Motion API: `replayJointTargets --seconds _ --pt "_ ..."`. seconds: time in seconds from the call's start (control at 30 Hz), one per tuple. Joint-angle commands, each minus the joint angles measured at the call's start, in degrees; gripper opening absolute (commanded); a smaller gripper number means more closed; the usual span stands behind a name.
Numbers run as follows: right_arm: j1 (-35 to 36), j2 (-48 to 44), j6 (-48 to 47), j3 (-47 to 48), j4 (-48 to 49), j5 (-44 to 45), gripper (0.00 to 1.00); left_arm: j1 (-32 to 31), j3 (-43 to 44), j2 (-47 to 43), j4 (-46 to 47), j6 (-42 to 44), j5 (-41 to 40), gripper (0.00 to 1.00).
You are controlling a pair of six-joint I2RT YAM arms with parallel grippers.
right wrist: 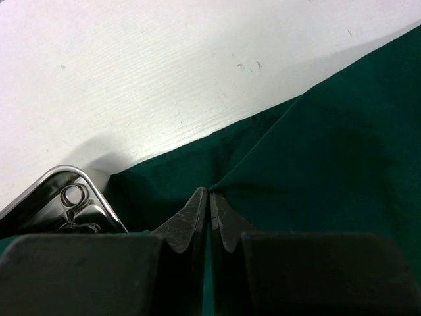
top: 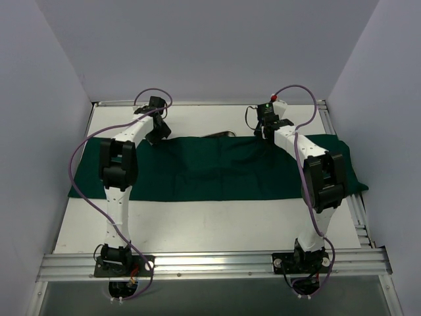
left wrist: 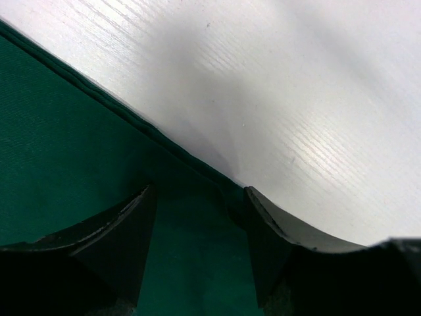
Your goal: Open and lay out the surgical kit
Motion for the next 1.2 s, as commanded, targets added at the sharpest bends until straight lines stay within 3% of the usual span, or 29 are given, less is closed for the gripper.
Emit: replayJointTargets --seconds 0.0,0.73,1.17 --pt "0.25 -2.78 -0.72 0.04 0.59 -0.28 0.00 0.28 1.85 -0.63 1.11 -0.74 0.50 0.64" --pt "0.43 -2.60 -0.72 -0.75 1.56 -1.42 0.00 -2.45 12.92 4.21 -12.16 1.81 -2.84 0.70" --pt "0.51 -2.78 -1.07 -1.36 2.09 -2.48 0.00 -2.80 14.95 6.76 -13.13 2.24 -3.02 0.65"
